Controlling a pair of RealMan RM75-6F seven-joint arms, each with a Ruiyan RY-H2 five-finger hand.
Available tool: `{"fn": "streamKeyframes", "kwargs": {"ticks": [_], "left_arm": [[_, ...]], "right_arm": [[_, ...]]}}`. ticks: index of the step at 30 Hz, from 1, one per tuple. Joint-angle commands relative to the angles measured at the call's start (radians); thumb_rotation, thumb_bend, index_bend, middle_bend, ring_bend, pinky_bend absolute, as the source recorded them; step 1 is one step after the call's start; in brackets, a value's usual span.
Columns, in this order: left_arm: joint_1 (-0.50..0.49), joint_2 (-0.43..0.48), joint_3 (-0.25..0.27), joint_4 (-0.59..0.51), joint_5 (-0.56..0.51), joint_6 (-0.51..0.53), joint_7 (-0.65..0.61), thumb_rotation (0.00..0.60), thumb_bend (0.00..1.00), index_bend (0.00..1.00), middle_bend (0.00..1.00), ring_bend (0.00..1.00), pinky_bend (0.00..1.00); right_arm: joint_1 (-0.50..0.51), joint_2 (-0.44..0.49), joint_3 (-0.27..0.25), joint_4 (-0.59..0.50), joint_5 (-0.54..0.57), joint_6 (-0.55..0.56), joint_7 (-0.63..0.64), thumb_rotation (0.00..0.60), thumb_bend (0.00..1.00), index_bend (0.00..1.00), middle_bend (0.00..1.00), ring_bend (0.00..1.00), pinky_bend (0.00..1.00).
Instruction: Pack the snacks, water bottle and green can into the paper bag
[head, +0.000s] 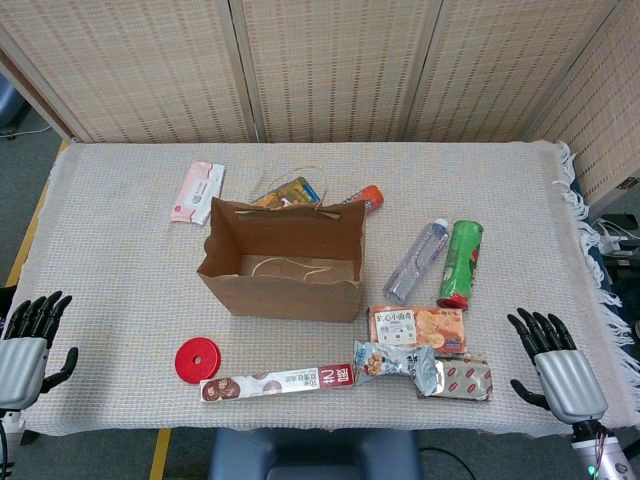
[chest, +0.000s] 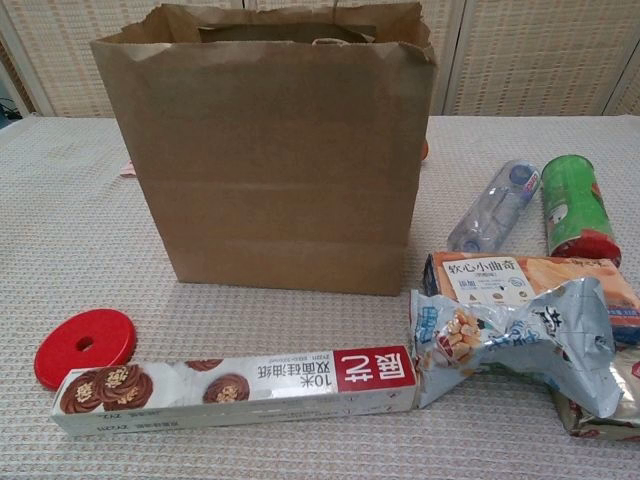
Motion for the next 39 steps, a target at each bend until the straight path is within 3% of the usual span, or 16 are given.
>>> {"fn": "streamKeyframes", "kwargs": {"ticks": [1, 16, 27, 32, 39], "left_arm": [[0.0, 0.0, 0.0, 0.0, 0.0, 0.0, -0.001, 0.6, 0.45, 0.0, 0.0, 0.0, 0.0], [0.001, -0.001, 0.0, 0.003, 0.0, 0.0, -0.004, 0.6, 0.44, 0.0, 0.0, 0.0, 0.0], [0.002, -0.002, -0.001, 0.0, -0.002, 0.002, 0.004, 0.6, 0.44, 0.0, 0.0, 0.0, 0.0], [0.003, -0.003, -0.002, -0.003, -0.005, 0.003, 0.01, 0.6, 0.44, 0.0, 0.0, 0.0, 0.0], [0.003, -0.003, -0.002, -0.003, -0.005, 0.004, 0.008, 0.6, 0.44, 0.0, 0.0, 0.0, 0.0]], "right_arm": [[0.0, 0.0, 0.0, 0.0, 0.0, -0.001, 0.0, 0.6, 0.11, 0.0, 0.0, 0.0, 0.0], [0.004, 0.002, -0.004, -0.002, -0.01, -0.004, 0.021, 0.6, 0.11, 0.0, 0.0, 0.0, 0.0], [0.073, 0.047, -0.058, -0.018, -0.147, -0.075, 0.195, 0.6, 0.0, 0.0, 0.0, 0.0, 0.0], [0.107, 0.04, -0.066, -0.073, -0.188, -0.123, 0.13, 0.6, 0.0, 0.0, 0.0, 0.0, 0.0], [0.157, -0.015, -0.029, -0.176, -0.163, -0.22, -0.085, 0.6, 0.0, 0.0, 0.0, 0.0, 0.0]]}}
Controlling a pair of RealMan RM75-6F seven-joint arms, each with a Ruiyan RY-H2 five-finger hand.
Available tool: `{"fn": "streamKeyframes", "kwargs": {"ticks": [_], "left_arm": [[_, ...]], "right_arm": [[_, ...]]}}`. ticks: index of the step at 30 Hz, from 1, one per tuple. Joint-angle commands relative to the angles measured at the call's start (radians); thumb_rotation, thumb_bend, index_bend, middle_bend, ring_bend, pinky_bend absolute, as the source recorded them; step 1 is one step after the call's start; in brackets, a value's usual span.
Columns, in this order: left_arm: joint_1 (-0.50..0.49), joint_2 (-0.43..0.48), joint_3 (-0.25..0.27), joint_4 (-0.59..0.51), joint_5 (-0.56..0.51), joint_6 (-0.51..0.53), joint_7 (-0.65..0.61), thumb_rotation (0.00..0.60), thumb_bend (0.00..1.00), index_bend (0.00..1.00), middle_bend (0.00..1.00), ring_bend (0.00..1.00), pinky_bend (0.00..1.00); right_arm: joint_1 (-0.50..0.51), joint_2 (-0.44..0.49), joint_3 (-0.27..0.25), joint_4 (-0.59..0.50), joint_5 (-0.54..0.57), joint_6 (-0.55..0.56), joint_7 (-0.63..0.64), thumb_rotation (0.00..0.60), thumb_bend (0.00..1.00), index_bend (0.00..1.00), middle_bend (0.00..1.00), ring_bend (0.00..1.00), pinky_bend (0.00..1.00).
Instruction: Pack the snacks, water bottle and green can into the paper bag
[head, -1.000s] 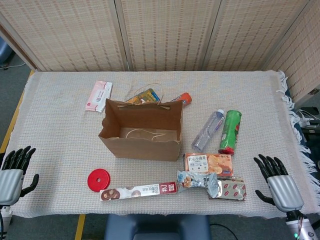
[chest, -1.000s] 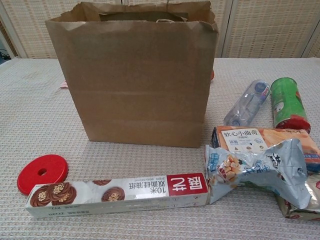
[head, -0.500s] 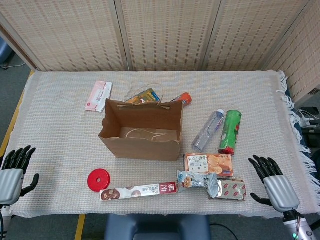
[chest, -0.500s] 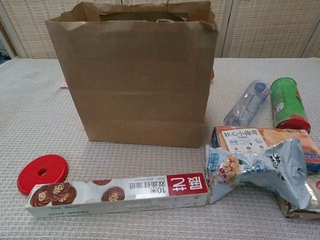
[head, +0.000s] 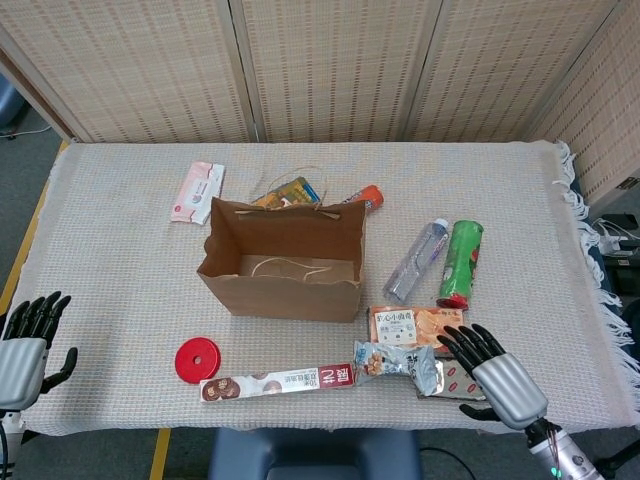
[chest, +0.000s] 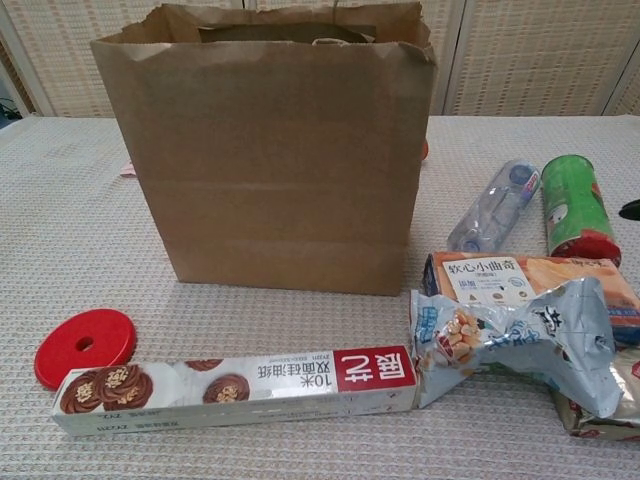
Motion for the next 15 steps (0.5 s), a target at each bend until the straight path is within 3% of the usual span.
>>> {"fn": "streamKeyframes", "kwargs": {"ticks": [1, 7, 15], "left_arm": [[0.0, 0.0, 0.0, 0.0, 0.0, 0.0, -0.002, 0.6, 0.44, 0.0, 0.0, 0.0, 0.0], [-0.001, 0.002, 0.0, 0.001, 0.001, -0.002, -0.005, 0.6, 0.44, 0.0, 0.0, 0.0, 0.0], [-0.002, 0.003, 0.001, 0.002, 0.002, -0.005, -0.01, 0.6, 0.44, 0.0, 0.0, 0.0, 0.0]], "right_arm": [[0.041, -0.043, 0.031, -0.071, 0.037, -0.08, -0.132, 0.6, 0.0, 0.0, 0.0, 0.0, 0.0], [0.088, -0.102, 0.074, -0.135, 0.162, -0.181, -0.301, 0.6, 0.0, 0.0, 0.0, 0.0, 0.0], [0.13, -0.195, 0.094, -0.147, 0.287, -0.244, -0.472, 0.6, 0.0, 0.0, 0.01, 0.0, 0.0]]}}
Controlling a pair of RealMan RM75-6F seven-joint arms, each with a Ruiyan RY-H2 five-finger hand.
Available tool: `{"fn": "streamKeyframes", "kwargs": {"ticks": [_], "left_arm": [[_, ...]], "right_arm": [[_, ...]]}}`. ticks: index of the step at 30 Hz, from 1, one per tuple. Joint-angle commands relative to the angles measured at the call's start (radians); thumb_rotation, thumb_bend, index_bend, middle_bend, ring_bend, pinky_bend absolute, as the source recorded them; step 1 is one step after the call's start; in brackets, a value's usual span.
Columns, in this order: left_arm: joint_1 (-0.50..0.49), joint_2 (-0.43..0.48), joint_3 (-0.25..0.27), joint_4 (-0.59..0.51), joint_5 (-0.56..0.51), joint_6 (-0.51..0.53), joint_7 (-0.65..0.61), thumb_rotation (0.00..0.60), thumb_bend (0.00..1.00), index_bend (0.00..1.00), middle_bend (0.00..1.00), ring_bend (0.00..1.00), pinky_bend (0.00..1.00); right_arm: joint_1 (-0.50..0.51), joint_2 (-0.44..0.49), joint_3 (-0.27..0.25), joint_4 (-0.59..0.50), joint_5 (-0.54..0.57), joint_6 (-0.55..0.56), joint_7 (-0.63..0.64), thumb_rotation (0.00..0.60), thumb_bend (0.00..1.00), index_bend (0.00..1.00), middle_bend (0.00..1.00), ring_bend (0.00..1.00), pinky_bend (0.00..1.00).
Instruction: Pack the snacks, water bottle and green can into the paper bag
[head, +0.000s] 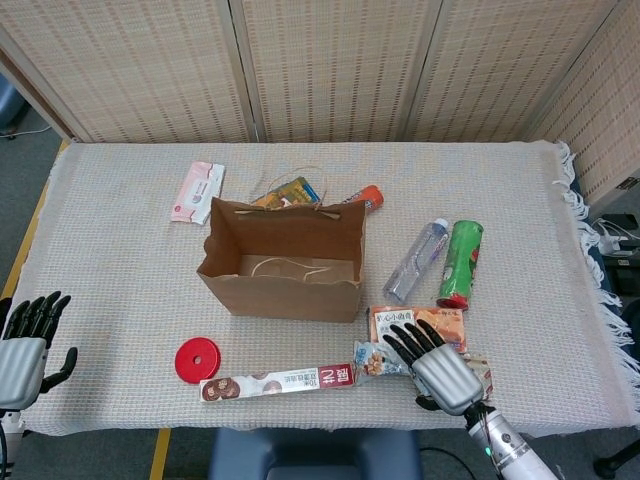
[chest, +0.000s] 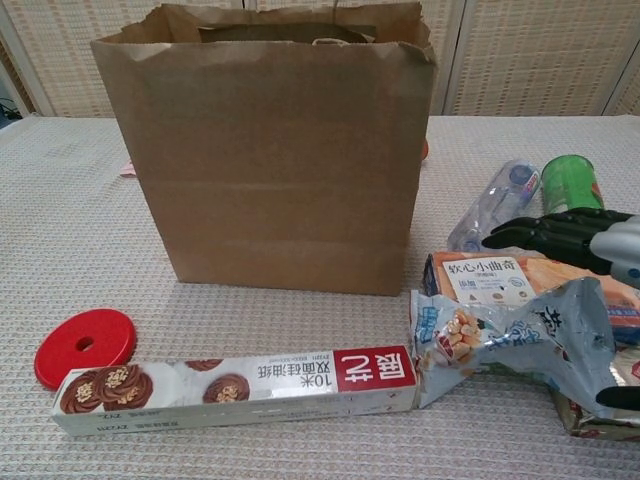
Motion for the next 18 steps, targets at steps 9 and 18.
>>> {"fn": "streamKeyframes", "kwargs": {"ticks": [9, 18], "left_arm": [[-0.002, 0.002, 0.001, 0.002, 0.002, -0.003, -0.006, 0.6, 0.44, 0.01, 0.0, 0.0, 0.0], [-0.003, 0.003, 0.001, 0.002, 0.002, -0.005, -0.008, 0.6, 0.44, 0.01, 0.0, 0.0, 0.0]], "right_arm": [[0.056, -0.137, 0.015, 0.037, 0.158, -0.051, -0.207, 0.6, 0.0, 0.14, 0.13, 0.06, 0.05], [0.089, -0.192, 0.01, 0.069, 0.24, -0.037, -0.293, 0.6, 0.09, 0.26, 0.22, 0.16, 0.19]]}}
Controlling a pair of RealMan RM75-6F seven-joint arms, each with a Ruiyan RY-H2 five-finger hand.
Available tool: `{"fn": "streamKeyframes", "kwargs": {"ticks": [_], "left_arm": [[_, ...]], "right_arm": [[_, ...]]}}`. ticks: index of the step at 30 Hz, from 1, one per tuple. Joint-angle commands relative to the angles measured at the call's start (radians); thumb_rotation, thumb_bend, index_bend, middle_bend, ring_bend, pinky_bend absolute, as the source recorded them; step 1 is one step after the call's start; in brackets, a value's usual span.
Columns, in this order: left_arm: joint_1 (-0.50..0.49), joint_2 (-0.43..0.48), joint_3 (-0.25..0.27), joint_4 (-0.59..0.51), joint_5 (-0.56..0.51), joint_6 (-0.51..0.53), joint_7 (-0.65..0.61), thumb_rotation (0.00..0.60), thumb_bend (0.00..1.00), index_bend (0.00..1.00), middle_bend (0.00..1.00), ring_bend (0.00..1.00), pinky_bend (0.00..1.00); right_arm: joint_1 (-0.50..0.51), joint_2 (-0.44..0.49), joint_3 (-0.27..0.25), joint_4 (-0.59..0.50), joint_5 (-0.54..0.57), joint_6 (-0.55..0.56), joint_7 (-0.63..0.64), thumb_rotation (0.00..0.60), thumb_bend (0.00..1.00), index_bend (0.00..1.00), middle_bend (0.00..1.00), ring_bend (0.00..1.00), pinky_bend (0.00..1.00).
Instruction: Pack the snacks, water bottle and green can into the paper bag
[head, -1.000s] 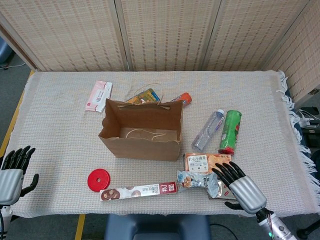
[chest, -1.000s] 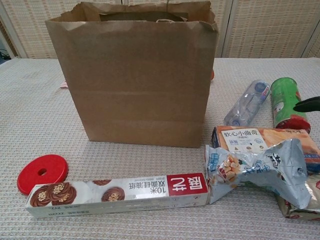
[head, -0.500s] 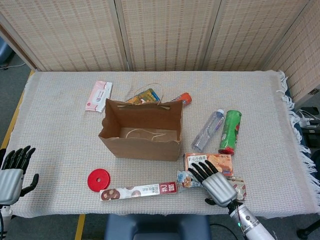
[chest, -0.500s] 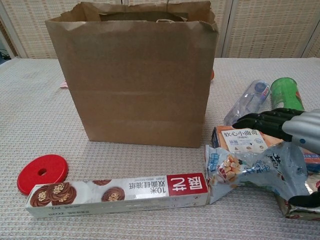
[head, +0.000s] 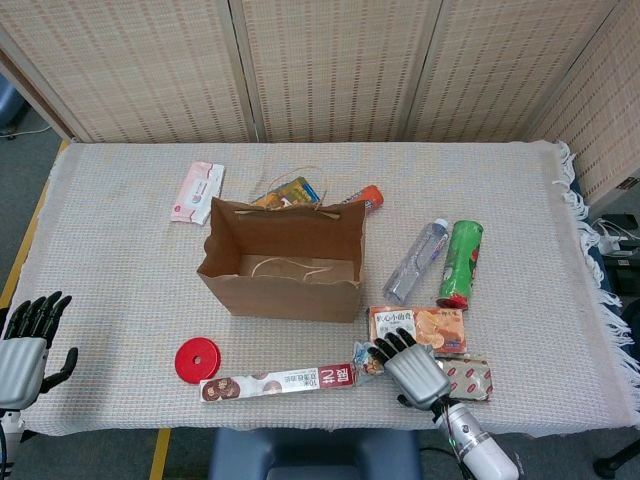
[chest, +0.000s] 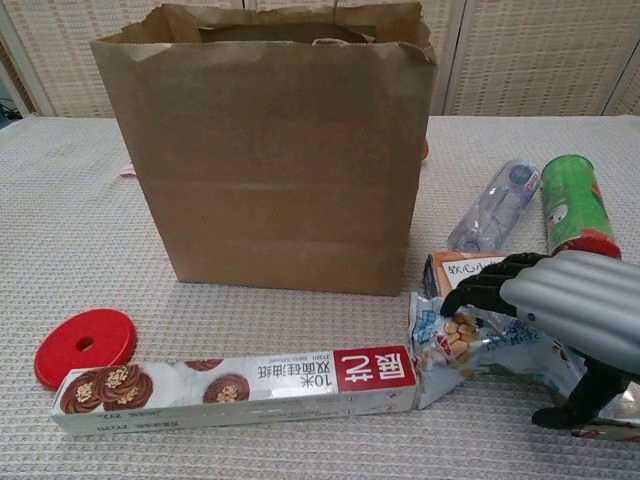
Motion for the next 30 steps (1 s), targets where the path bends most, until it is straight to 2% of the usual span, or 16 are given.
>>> {"fn": "streamKeyframes", "kwargs": {"ticks": [1, 6, 10, 16, 22, 30], "left_arm": [[0.0, 0.0, 0.0, 0.0, 0.0, -0.001, 0.0, 0.6, 0.44, 0.01, 0.0, 0.0, 0.0], [-0.001, 0.001, -0.001, -0.001, -0.001, -0.002, 0.0, 0.6, 0.44, 0.01, 0.0, 0.0, 0.0], [-0.002, 0.001, -0.001, -0.003, -0.002, -0.002, 0.002, 0.6, 0.44, 0.01, 0.0, 0.0, 0.0], [-0.002, 0.002, -0.002, -0.005, -0.003, -0.002, 0.004, 0.6, 0.44, 0.01, 0.0, 0.0, 0.0], [-0.002, 0.002, -0.002, -0.005, -0.003, -0.002, 0.004, 0.6, 0.44, 0.01, 0.0, 0.0, 0.0], [-0.001, 0.0, -0.001, -0.004, -0.003, -0.001, 0.005, 0.6, 0.45, 0.01, 0.0, 0.0, 0.0]], "right_arm": [[0.01, -0.015, -0.002, 0.016, 0.005, 0.013, -0.01, 0.6, 0.13, 0.29, 0.24, 0.2, 0.24], [0.012, -0.034, -0.008, 0.047, -0.024, 0.05, -0.001, 0.6, 0.3, 0.49, 0.4, 0.41, 0.51], [0.014, -0.039, -0.012, 0.068, -0.055, 0.074, 0.025, 0.6, 0.36, 0.61, 0.5, 0.53, 0.62], [0.015, -0.029, -0.008, 0.068, -0.104, 0.111, 0.086, 0.6, 0.39, 0.68, 0.55, 0.57, 0.67], [0.015, -0.001, -0.004, 0.052, -0.152, 0.145, 0.159, 0.6, 0.4, 0.69, 0.56, 0.58, 0.67], [0.019, 0.084, 0.034, -0.046, -0.208, 0.2, 0.275, 0.6, 0.4, 0.69, 0.56, 0.58, 0.67]]}}
